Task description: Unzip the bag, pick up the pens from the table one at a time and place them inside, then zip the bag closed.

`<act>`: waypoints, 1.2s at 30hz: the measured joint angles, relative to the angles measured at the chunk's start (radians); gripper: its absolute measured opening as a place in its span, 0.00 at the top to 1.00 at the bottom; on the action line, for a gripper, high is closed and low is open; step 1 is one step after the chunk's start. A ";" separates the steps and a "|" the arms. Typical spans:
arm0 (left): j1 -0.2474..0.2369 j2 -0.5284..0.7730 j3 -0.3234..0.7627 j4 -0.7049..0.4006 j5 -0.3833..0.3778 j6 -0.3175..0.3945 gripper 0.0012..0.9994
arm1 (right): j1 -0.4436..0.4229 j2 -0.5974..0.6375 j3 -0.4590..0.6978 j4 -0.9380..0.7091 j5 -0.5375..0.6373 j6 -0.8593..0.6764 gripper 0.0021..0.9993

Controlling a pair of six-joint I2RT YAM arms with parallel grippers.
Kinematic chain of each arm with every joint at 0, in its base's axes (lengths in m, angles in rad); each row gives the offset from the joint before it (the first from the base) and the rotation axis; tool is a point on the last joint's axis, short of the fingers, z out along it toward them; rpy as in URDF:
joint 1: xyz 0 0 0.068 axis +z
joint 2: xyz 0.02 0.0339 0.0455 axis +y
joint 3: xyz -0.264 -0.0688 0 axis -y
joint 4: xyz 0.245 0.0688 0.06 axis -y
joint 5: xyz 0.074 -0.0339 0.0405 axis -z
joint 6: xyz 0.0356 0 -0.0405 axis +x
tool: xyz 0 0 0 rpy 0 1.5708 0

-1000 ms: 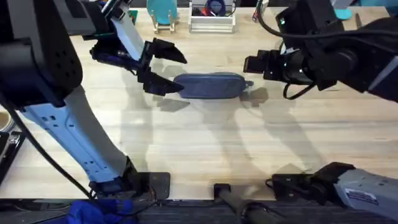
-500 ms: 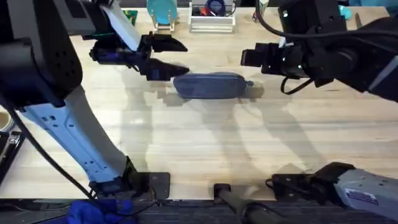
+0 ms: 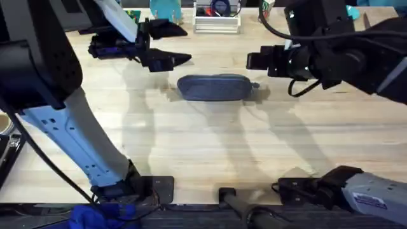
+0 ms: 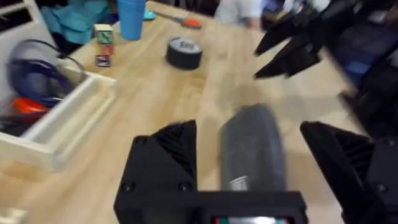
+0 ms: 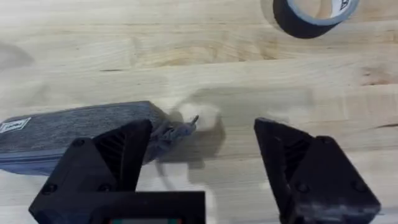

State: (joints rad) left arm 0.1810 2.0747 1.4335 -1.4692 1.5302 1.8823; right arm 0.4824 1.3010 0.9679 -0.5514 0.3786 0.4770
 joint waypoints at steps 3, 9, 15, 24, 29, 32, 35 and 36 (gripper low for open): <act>0.000 0.000 0.011 0.230 -0.012 -0.139 0.00 | 0.000 0.000 0.000 0.000 0.000 -0.003 0.00; 0.000 -0.002 0.021 0.518 -0.163 -0.618 0.00 | 0.000 0.000 0.000 -0.001 0.000 -0.003 0.00; -0.006 -0.053 0.021 0.532 -0.312 -0.852 0.00 | 0.000 0.000 0.000 -0.002 0.000 -0.004 0.00; -0.044 -0.316 0.021 0.581 -0.605 -1.212 0.00 | 0.000 0.000 0.000 -0.002 0.000 -0.006 0.00; -0.084 -0.436 0.021 0.553 -0.810 -1.403 0.00 | 0.000 0.000 0.000 -0.006 0.000 -0.006 0.00; -0.104 -0.512 0.021 0.503 -0.911 -1.485 0.00 | 0.001 -0.009 0.000 -0.031 0.000 -0.007 0.00; -0.123 -0.594 0.017 0.461 -0.992 -1.553 0.00 | 0.002 -0.051 0.000 -0.077 -0.001 -0.007 0.00; -0.130 -0.624 0.011 0.452 -1.016 -1.574 0.00 | 0.002 -0.069 0.000 -0.090 -0.001 -0.007 0.00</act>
State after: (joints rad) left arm 0.0505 1.4502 1.4441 -1.0176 0.5140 0.3080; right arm 0.4843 1.2320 0.9680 -0.6418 0.3779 0.4702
